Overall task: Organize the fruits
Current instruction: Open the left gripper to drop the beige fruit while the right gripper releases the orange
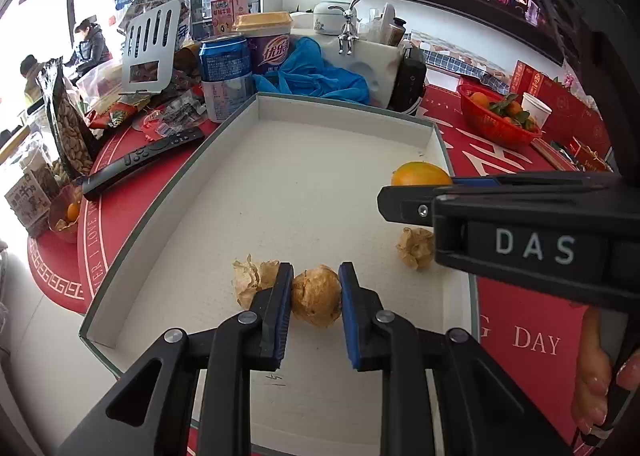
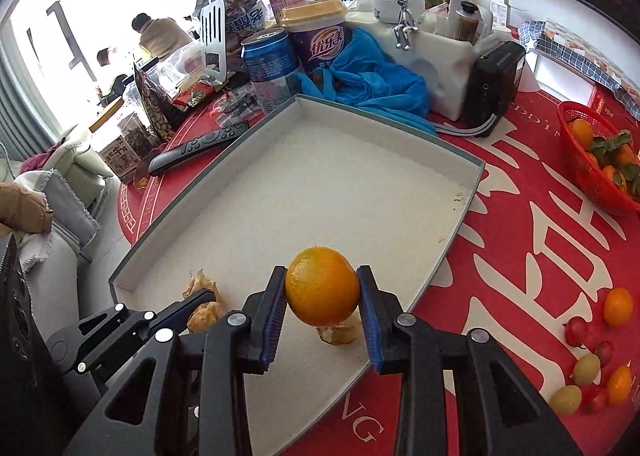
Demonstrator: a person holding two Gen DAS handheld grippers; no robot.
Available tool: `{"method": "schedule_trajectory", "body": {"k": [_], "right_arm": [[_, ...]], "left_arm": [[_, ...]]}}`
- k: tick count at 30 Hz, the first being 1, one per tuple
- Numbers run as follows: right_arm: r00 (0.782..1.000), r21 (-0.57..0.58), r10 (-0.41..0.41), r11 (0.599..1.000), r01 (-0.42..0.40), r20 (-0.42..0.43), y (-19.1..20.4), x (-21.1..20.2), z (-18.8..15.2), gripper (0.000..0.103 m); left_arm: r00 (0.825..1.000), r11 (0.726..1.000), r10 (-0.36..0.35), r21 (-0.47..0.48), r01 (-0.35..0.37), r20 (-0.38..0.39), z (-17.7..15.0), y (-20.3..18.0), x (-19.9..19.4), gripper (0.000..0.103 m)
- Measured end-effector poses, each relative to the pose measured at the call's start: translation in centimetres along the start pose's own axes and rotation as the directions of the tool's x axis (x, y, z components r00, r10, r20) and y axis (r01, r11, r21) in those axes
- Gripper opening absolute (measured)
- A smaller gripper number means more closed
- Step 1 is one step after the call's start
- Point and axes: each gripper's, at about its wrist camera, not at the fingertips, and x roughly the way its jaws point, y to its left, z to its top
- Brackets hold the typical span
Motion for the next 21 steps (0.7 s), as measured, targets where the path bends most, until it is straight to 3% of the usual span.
{"method": "schedule_trajectory", "body": {"k": [1, 3, 4, 5, 6, 8, 14, 18, 21], "right_arm": [[1.000, -0.002, 0.000, 1.000, 0.000, -0.004, 0.0, 0.1, 0.0, 0.036], [1.000, -0.003, 0.007, 1.000, -0.007, -0.015, 0.1, 0.3, 0.0, 0.036], [1.000, -0.003, 0.012, 1.000, -0.012, -0.018, 0.1, 0.3, 0.0, 0.036], [1.000, -0.002, 0.020, 1.000, -0.020, -0.017, 0.1, 0.2, 0.1, 0.049], [1.000, 0.002, 0.021, 1.000, -0.021, -0.012, 0.1, 0.1, 0.1, 0.077], [0.999, 0.017, 0.019, 1.000, -0.019, 0.028, -0.1, -0.8, 0.3, 0.103], [0.994, 0.089, -0.003, 0.996, -0.006, 0.110, -2.2, -4.5, 0.2, 0.103], [0.987, 0.190, -0.024, 0.982, -0.007, 0.160, -5.8, -7.7, -1.1, 0.103], [0.975, 0.250, -0.094, 0.967, 0.042, 0.199, -9.2, -10.5, -3.0, 0.103]], "left_arm": [[1.000, 1.000, 0.003, 0.005, -0.003, 0.002, -0.1, -0.1, 0.0, 0.028], [1.000, 1.000, 0.005, 0.011, -0.005, 0.005, -0.1, -0.2, -0.1, 0.044], [1.000, 1.000, 0.007, 0.009, -0.007, 0.012, -0.1, -0.3, -0.2, 0.063], [1.000, 1.000, 0.013, 0.005, -0.013, 0.019, -0.2, -0.3, -0.4, 0.081], [0.999, 1.000, 0.023, 0.002, -0.023, 0.033, -0.2, -0.2, -0.7, 0.083], [0.998, 0.999, 0.030, 0.011, -0.030, 0.050, -0.1, -0.3, -1.2, 0.083], [0.998, 0.999, 0.018, 0.026, -0.020, 0.057, 0.4, -1.4, -2.4, 0.083], [0.998, 0.998, -0.035, 0.053, 0.031, 0.060, 0.7, -3.7, -3.5, 0.083], [0.994, 0.992, -0.087, 0.098, 0.081, 0.058, 0.8, -6.6, -4.3, 0.085]]}}
